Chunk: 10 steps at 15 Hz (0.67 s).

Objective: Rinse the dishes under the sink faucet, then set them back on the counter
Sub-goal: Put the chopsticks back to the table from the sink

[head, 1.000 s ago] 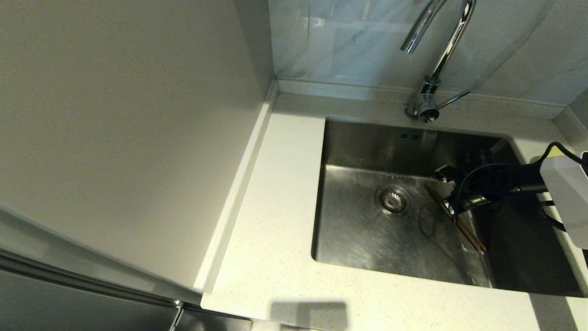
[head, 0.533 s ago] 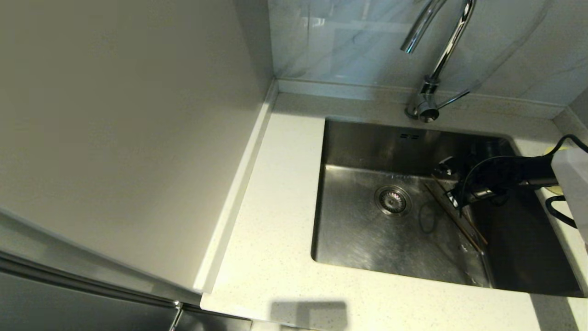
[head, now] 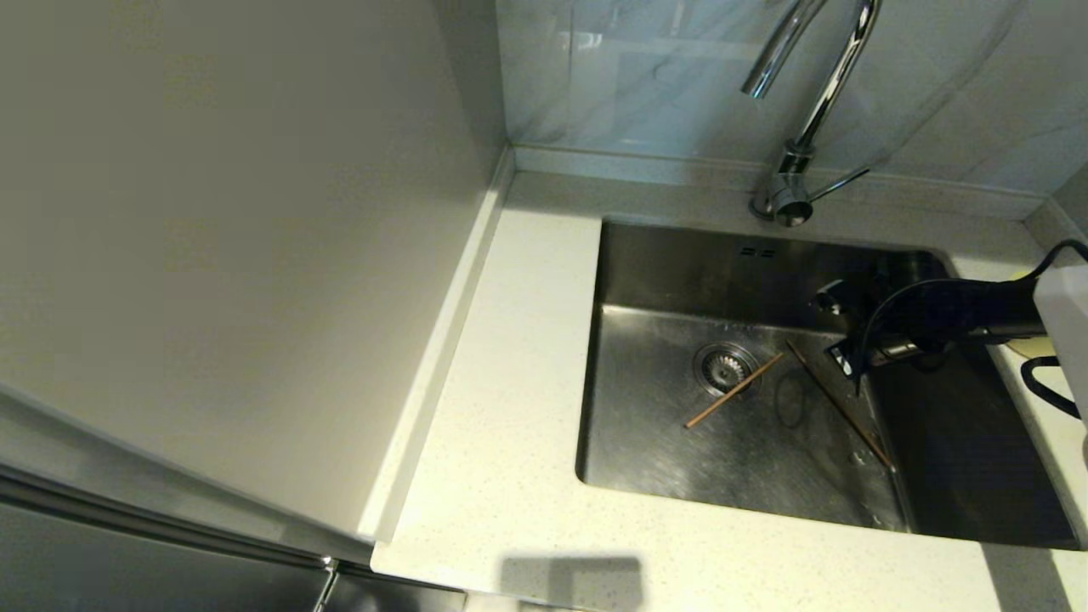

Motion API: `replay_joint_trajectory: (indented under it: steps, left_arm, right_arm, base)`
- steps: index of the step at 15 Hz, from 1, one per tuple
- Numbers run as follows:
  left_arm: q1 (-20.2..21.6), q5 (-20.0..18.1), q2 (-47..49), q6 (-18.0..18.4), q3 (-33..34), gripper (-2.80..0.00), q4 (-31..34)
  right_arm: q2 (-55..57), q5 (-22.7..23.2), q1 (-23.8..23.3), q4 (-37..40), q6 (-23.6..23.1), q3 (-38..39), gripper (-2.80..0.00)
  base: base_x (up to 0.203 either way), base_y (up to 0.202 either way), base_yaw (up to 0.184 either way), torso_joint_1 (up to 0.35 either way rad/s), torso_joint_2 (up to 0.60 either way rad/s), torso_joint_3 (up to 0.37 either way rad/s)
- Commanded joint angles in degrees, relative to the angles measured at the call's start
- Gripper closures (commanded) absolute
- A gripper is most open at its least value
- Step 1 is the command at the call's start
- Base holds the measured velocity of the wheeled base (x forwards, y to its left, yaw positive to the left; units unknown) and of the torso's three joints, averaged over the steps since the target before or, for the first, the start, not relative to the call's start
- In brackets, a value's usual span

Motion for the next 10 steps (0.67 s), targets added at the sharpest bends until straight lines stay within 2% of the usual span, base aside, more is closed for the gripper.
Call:
replay_joint_trajectory:
  steps: [1, 5, 10]
  left_arm:
    - [0.0, 0.0, -0.2, 0.0, 0.0, 0.0, 0.0]
    - [0.0, 0.0, -0.2, 0.0, 0.0, 0.0, 0.0]
    - [0.0, 0.0, -0.2, 0.0, 0.0, 0.0, 0.0]
  right_arm:
    - [-0.3, -0.1, 0.0, 0.0, -0.2, 0.1, 0.0]
    - [-2.6, -0.4, -0.1, 0.1, -0.2, 1.3, 0.0]
    - [-10.1, -0.2, 0.4, 0.3, 1.0, 8.7, 0.0]
  base:
    - [0.0, 0.0, 0.0, 0.0, 0.0, 0.0]
    - [0.0, 0.0, 0.0, 0.0, 0.0, 0.0]
    - [0.0, 0.0, 0.0, 0.0, 0.0, 0.0]
